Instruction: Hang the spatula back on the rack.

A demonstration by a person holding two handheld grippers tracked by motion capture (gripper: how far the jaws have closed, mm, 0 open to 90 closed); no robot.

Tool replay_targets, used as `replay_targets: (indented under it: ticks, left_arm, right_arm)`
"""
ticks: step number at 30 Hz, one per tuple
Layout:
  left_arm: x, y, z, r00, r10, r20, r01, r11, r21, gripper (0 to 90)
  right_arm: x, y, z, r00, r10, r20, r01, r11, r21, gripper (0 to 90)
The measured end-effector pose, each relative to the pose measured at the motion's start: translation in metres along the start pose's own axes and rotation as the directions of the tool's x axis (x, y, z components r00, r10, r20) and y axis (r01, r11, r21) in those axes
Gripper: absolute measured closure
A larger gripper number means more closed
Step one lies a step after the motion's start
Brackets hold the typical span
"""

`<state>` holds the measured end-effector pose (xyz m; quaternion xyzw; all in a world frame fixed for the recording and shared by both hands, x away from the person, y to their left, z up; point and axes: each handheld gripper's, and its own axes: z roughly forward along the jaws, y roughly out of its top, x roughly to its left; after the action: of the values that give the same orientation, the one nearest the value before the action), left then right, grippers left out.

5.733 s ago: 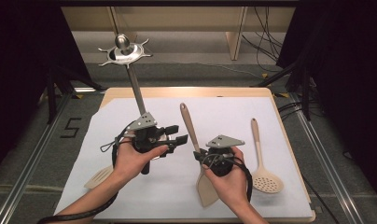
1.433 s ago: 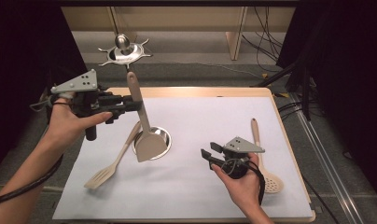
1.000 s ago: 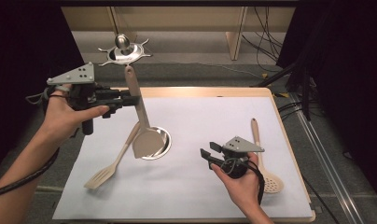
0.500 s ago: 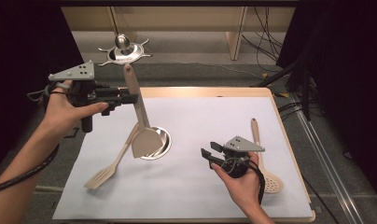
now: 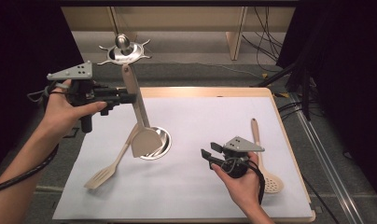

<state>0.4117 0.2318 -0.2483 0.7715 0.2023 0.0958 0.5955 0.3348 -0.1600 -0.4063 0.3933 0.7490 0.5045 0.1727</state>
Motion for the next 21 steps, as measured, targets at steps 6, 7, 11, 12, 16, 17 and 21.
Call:
replay_targets:
  ticks: [6,7,11,12,16,17,21]
  left_arm:
    - [0.003,-0.003,-0.005,0.9991,-0.043,-0.005,0.043,0.9982,-0.041,73.0]
    - [0.004,-0.003,-0.007,0.9984,-0.056,-0.004,0.055,0.997,-0.053,72.3]
    - [0.003,-0.005,-0.009,0.9977,-0.056,-0.038,0.053,0.9961,-0.07,72.0]
    - [0.002,-0.006,-0.009,0.9969,-0.064,-0.046,0.06,0.9952,-0.077,71.8]
    - [0.0,-0.01,-0.009,0.9925,-0.097,-0.075,0.088,0.9896,-0.114,70.1]
    - [0.0,-0.011,-0.009,0.9915,-0.098,-0.085,0.088,0.9892,-0.118,69.7]
    - [-0.011,-0.013,-0.012,0.9803,-0.039,-0.193,0.015,0.9921,-0.124,63.9]
  right_arm:
    - [0.003,-0.001,0.0,0.9992,0.039,-0.01,-0.039,0.999,0.011,54.1]
    - [0.003,-0.001,0.0,0.999,0.044,-0.012,-0.044,0.999,0.008,54.1]
    - [0.002,-0.001,0.001,0.9998,0.015,-0.012,-0.015,1.0,0.006,54.1]
    - [0.002,-0.001,0.002,0.9994,0.028,-0.022,-0.028,1.0,0.001,54.1]
    - [0.001,-0.002,0.002,0.9999,0.008,-0.013,-0.008,1.0,0.007,54.0]
    - [0.001,-0.002,0.002,0.9997,0.015,-0.019,-0.015,1.0,0.005,53.9]
    - [0.001,-0.002,0.002,0.9994,0.022,-0.025,-0.022,1.0,0.001,53.8]
